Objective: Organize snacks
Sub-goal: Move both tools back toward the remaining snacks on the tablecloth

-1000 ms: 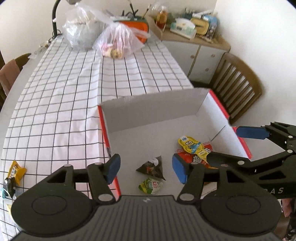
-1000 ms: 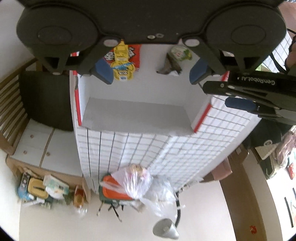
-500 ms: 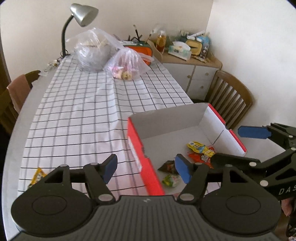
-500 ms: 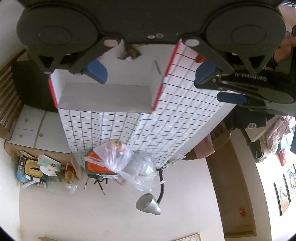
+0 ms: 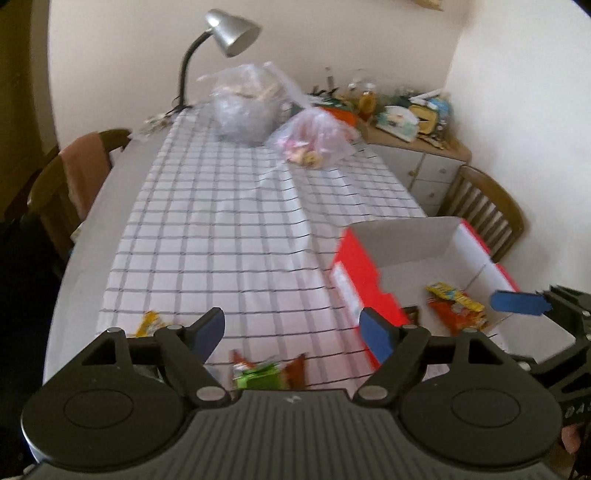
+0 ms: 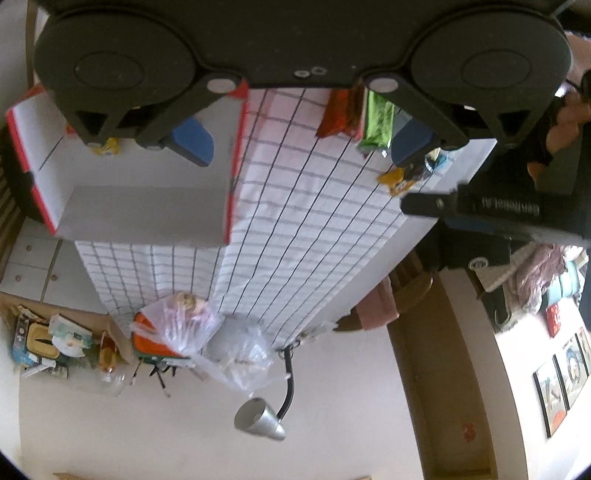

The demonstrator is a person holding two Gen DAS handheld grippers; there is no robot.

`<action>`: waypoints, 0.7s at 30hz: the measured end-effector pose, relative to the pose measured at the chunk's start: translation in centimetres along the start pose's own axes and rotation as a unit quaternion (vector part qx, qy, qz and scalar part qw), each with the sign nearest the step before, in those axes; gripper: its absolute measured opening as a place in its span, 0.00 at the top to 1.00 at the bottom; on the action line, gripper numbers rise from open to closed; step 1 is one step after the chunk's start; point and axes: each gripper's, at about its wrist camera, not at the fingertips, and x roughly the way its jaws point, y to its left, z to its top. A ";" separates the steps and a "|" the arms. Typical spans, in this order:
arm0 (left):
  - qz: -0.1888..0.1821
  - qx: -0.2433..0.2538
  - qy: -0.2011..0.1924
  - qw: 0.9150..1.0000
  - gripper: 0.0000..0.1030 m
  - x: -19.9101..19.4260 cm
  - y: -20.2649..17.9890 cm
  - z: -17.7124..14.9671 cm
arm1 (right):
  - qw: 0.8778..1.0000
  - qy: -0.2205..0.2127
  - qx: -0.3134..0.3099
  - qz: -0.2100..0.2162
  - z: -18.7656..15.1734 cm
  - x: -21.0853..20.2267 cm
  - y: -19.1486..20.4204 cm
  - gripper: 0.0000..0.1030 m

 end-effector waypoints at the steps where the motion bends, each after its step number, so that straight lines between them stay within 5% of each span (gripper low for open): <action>1: 0.005 -0.006 0.002 1.000 0.22 0.0 1.0 -0.1 | 1.000 0.005 -0.001 -0.001 -0.2 0.4 0.5 0.00; 13: 0.065 -0.039 0.040 0.996 0.22 1.8 11.9 -2.1 | 0.998 0.061 0.018 -0.012 -2.6 5.1 5.2 0.00; 21: 0.079 -0.061 0.102 0.990 0.22 5.9 17.6 -3.4 | 0.991 0.125 0.050 -0.006 -3.6 8.8 7.4 0.00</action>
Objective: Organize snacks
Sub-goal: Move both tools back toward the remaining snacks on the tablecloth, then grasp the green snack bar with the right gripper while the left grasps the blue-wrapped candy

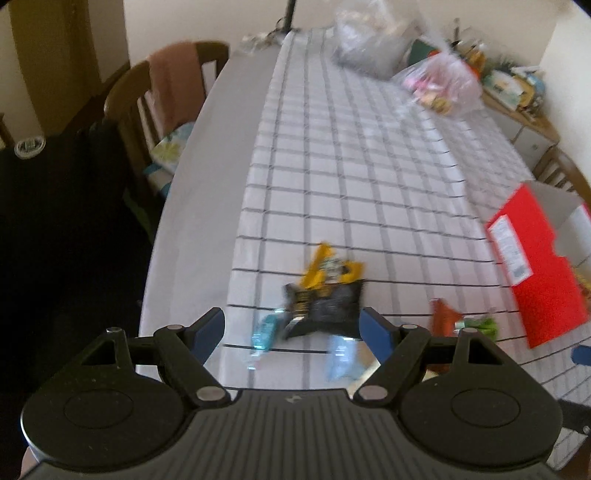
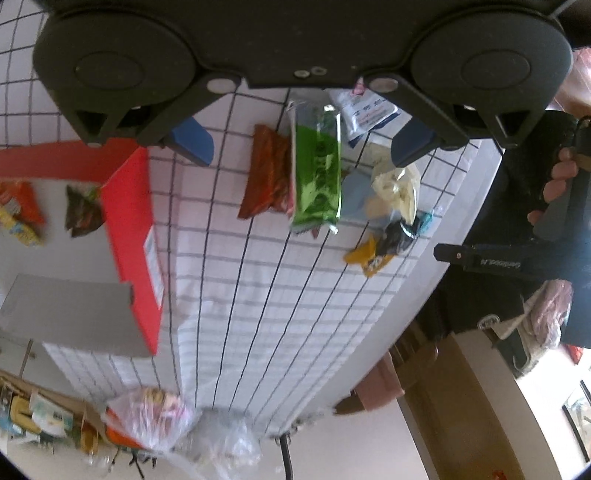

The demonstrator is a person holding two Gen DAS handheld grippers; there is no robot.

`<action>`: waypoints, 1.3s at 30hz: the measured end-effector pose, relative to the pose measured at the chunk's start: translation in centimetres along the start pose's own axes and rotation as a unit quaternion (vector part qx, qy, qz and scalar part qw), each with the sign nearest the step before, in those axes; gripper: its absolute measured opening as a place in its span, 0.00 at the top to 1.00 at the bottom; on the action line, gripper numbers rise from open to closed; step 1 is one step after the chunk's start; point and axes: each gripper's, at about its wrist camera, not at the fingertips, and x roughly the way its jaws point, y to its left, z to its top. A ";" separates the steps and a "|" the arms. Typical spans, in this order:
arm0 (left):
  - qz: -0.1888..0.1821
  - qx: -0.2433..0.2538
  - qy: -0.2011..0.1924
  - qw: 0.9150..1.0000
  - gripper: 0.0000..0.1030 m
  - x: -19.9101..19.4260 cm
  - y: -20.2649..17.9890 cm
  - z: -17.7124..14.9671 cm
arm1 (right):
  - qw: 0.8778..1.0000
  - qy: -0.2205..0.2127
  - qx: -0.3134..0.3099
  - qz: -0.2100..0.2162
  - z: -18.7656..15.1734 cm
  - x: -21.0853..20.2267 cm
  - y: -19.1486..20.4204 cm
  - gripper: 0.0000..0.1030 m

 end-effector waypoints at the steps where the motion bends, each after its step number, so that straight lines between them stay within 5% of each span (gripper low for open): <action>1: 0.004 0.002 0.007 1.000 0.22 0.6 0.4 0.0 | 1.000 0.006 0.000 -0.002 -0.1 0.4 0.3 0.01; 14: 0.004 0.013 0.068 0.998 0.24 6.3 2.8 -0.3 | 0.997 0.069 0.003 -0.031 -0.2 5.1 1.8 0.10; 29: 0.009 0.072 0.062 0.995 0.64 6.9 0.9 -1.2 | 0.994 0.096 -0.019 -0.054 -0.4 7.7 3.0 0.37; 36: 0.011 0.058 0.058 0.997 0.81 6.7 1.4 -1.4 | 0.990 0.108 -0.031 -0.080 -1.2 8.7 3.3 0.59; 39: 0.008 0.043 0.058 0.997 0.86 6.6 2.0 -1.4 | 0.991 0.103 -0.028 -0.078 -1.2 8.6 3.2 0.61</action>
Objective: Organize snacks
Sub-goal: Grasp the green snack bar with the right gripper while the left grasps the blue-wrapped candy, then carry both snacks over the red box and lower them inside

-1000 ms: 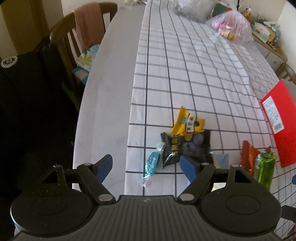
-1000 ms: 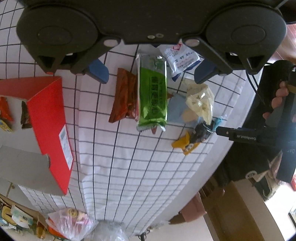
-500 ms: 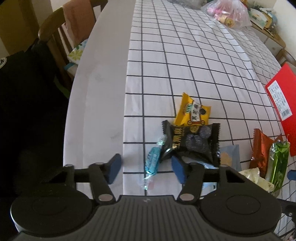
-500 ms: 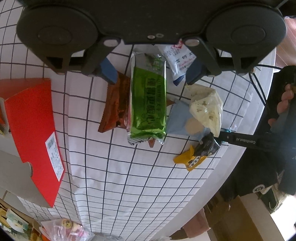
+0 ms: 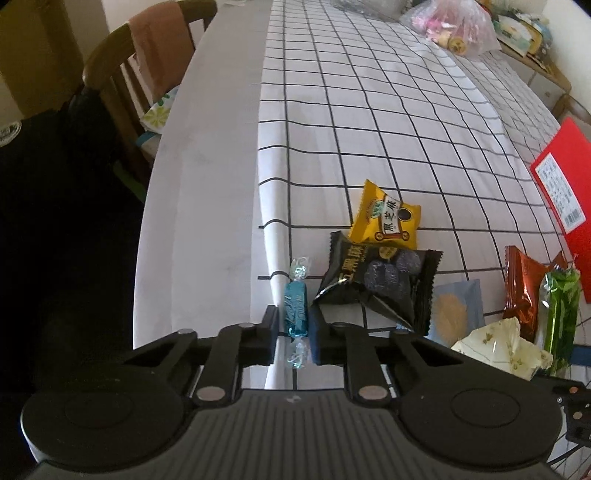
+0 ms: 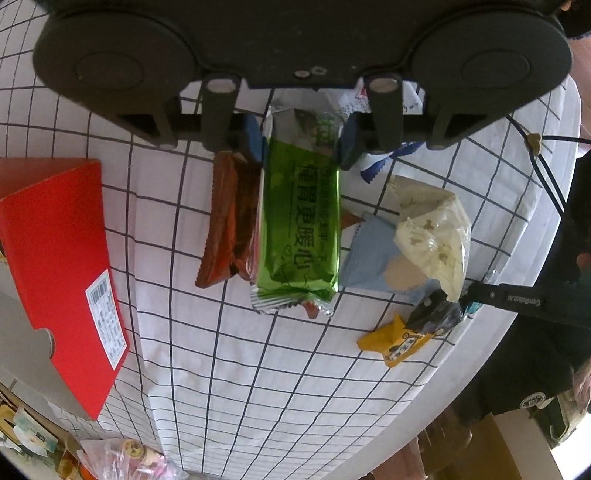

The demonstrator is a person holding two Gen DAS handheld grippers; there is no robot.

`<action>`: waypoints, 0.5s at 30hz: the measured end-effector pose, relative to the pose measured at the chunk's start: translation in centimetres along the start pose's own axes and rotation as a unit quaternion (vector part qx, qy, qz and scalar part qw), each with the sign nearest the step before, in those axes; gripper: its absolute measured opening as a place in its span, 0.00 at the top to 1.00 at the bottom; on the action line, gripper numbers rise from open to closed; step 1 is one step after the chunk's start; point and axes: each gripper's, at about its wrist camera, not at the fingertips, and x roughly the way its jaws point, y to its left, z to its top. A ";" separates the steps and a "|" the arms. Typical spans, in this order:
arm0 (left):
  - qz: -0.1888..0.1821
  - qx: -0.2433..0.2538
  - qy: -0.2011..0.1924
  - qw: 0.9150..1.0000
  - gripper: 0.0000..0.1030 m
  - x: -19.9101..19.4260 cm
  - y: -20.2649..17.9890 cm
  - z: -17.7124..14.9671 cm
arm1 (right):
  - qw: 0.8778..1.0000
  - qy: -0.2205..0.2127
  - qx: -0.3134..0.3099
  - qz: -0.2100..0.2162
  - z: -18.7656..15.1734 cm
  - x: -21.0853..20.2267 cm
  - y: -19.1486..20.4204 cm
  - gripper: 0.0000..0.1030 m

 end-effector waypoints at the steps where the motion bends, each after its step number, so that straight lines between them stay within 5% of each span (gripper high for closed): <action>1: -0.001 -0.003 -0.001 1.000 0.87 -0.1 0.1 -0.1 | 1.000 -0.001 0.000 0.000 0.0 -0.1 0.0 0.61; 15: -0.015 -0.048 -0.017 0.999 0.89 -2.7 1.6 -1.1 | 0.998 -0.030 0.035 0.044 -0.8 -3.6 -1.9 0.62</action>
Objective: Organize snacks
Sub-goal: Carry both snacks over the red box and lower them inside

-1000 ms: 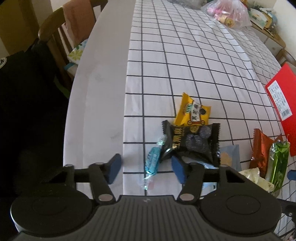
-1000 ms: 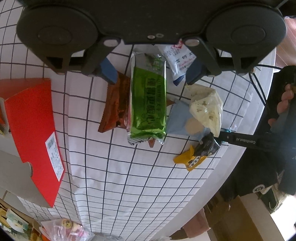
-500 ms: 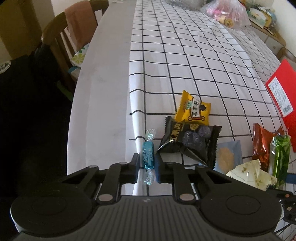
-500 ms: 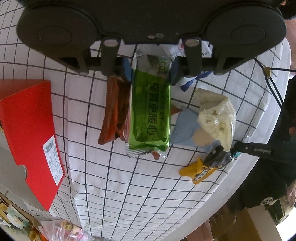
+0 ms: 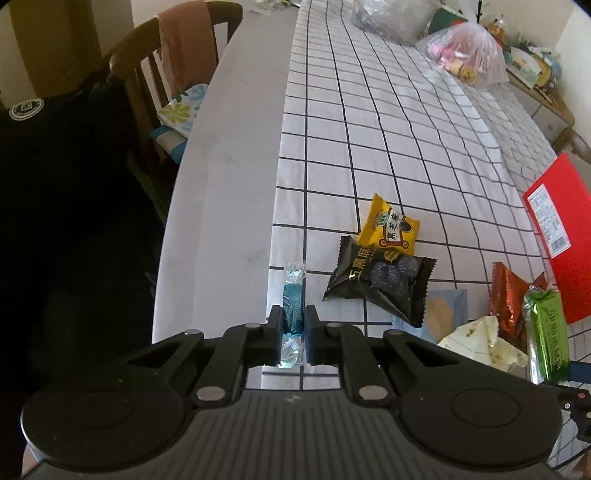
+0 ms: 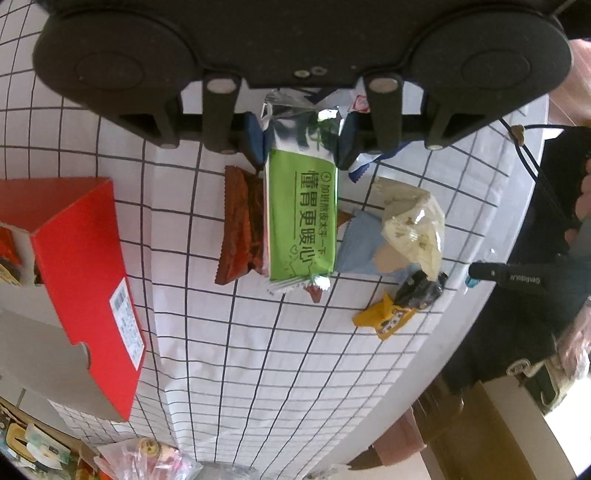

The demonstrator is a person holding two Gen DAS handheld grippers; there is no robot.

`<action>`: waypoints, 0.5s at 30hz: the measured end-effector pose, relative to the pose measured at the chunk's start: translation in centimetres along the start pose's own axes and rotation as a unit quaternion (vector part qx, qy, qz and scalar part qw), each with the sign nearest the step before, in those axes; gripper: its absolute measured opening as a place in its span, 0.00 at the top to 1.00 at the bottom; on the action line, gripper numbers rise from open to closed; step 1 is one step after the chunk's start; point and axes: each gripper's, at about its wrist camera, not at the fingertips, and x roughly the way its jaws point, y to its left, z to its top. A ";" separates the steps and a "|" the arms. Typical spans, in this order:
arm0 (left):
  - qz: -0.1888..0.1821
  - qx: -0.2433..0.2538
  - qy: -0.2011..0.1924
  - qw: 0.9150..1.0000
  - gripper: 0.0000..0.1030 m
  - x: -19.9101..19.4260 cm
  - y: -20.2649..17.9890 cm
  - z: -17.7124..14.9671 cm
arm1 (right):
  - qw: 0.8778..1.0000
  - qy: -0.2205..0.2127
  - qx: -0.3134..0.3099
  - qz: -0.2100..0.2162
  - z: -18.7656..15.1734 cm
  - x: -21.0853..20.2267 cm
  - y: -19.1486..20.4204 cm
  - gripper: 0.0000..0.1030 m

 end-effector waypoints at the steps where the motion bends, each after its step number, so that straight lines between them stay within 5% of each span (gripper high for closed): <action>1: -0.002 -0.004 0.000 1.000 0.89 -0.3 0.1 -0.1 | 1.000 -0.003 0.002 0.002 0.0 -0.3 -0.1 0.62; 15: -0.043 -0.001 -0.031 0.999 0.89 -6.0 -3.6 -0.7 | 0.997 -0.070 0.030 0.019 0.0 -6.3 -3.0 0.62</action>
